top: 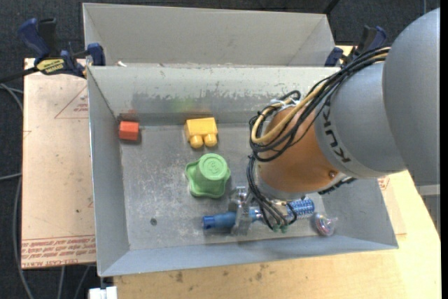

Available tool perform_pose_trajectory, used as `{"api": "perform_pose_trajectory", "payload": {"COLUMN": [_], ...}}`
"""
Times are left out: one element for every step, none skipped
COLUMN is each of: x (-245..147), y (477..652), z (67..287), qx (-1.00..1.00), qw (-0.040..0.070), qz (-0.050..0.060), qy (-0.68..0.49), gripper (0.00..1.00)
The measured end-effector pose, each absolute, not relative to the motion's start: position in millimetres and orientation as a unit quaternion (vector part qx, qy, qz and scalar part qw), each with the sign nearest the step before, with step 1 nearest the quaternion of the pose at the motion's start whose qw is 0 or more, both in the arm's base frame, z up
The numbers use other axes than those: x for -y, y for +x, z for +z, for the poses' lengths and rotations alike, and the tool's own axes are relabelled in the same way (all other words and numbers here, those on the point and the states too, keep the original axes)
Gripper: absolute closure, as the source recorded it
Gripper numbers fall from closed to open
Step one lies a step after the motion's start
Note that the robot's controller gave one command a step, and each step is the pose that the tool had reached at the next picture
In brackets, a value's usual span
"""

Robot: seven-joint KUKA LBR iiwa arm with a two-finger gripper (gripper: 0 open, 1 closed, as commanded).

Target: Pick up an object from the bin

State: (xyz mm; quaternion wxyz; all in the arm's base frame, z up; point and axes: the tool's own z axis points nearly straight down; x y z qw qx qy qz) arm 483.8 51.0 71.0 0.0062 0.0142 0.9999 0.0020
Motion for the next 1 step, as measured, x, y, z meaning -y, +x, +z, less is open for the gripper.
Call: {"api": "perform_pose_trajectory", "payload": {"x": [-51.3], "y": [484.1], "z": [81.0], "qx": [-1.0], "qw": [0.0], "qz": [0.001], "qy": [0.014], "gripper": [1.0]}}
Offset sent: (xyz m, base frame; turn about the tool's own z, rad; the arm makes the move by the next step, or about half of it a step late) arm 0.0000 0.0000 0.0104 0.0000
